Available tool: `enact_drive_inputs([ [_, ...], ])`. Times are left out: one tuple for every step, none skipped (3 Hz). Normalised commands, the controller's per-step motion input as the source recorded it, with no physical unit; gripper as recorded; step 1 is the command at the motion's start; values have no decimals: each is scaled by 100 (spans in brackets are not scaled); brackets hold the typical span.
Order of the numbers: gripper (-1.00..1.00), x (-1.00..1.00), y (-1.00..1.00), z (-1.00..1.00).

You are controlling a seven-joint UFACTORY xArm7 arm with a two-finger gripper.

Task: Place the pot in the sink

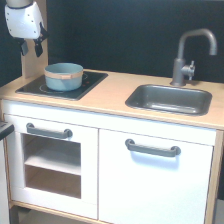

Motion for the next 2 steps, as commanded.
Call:
enact_drive_inputs([
  [97, 97, -53, -100],
  [100, 100, -17, -96],
])
